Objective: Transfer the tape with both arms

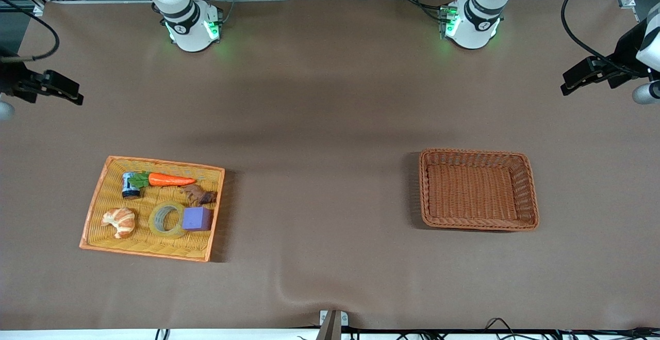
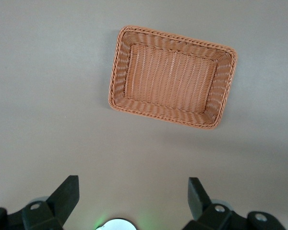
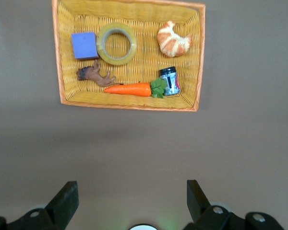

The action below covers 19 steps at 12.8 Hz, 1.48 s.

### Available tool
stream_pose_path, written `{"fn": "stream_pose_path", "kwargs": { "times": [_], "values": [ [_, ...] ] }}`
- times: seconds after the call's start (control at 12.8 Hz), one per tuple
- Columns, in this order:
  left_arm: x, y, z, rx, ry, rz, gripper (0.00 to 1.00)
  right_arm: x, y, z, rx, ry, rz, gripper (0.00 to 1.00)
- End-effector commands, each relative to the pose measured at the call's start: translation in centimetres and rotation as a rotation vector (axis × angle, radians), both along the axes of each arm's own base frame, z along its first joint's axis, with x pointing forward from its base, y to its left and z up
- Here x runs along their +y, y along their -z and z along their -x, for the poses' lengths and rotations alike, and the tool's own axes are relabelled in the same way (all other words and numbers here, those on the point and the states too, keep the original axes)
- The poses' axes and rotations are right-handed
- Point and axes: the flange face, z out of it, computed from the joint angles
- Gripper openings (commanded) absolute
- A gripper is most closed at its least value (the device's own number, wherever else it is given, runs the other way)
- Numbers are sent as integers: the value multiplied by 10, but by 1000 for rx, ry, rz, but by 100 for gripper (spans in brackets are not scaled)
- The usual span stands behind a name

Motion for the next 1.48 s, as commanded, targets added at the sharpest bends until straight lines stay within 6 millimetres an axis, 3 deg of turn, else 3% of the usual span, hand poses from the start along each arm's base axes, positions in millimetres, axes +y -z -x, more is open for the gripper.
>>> {"fn": "stream_pose_path", "kwargs": {
  "times": [0.0,0.23,0.55,0.78,1.17,1.4],
  "values": [
    [5,-3,4,-7,0,4,100,-10,47,-25,66,23,-33,100],
    [13,-12,12,-10,-3,3,100,-40,117,-54,131,98,-135,100],
    [13,-25,20,-27,-12,1,100,-42,177,-75,122,85,-146,100],
    [13,-25,24,-2,-12,1,100,-31,225,-79,71,18,-139,100],
    [6,-19,22,10,3,2,100,-29,280,-95,22,-13,-135,100],
    [8,-12,19,24,2,3,100,-32,291,-96,31,-13,-137,100]
  ]
}}
